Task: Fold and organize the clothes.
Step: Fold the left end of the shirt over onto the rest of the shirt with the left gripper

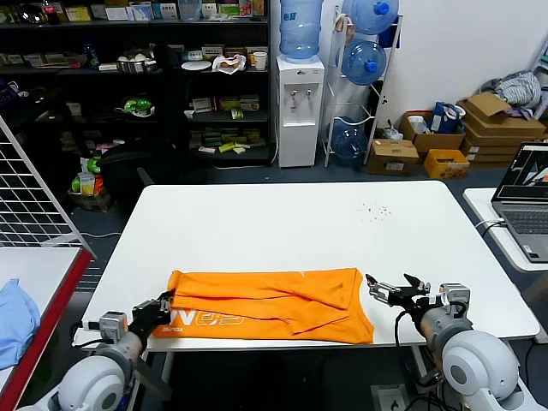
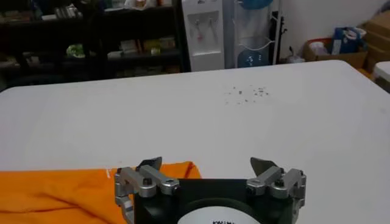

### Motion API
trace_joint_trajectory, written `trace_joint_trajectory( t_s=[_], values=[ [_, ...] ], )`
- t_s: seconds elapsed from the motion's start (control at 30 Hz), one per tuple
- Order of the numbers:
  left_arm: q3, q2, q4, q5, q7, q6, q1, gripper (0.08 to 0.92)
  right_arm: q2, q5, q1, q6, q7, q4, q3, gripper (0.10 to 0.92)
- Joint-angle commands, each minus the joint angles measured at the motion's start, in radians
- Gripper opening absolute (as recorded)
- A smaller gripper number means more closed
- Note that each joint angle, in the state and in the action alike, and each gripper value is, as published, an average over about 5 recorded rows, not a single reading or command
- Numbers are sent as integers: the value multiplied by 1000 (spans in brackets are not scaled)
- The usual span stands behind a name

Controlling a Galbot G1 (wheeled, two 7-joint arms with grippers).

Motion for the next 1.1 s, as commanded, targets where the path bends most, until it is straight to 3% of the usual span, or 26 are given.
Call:
trace_joint_trajectory(
  t_s=[0.03,0.27,0.6,0.77,0.9,1.0,1.1],
  values=[
    [-153,182,83,-153,15,13,0,110,2,-4,22,4,-5,-6,-21,921],
    [-206,258,239,-178,52,2,-9,110,11,-12,33,11,-12,-14,-37,921],
    [-193,246,265,-191,33,4,10,110,27,-28,26,16,-14,-13,-32,921],
    [-168,193,100,-283,-41,30,-2,110,39,-42,15,17,-10,-11,-28,921],
    [-93,95,-99,-396,-158,74,-44,110,53,-56,1,17,-5,-7,-23,921],
    [14,8,-207,-469,-246,96,-127,110,66,-68,-16,17,0,-2,-9,921],
    [152,-66,-232,-510,-311,103,-266,110,82,-82,-41,19,3,5,16,921]
  ],
)
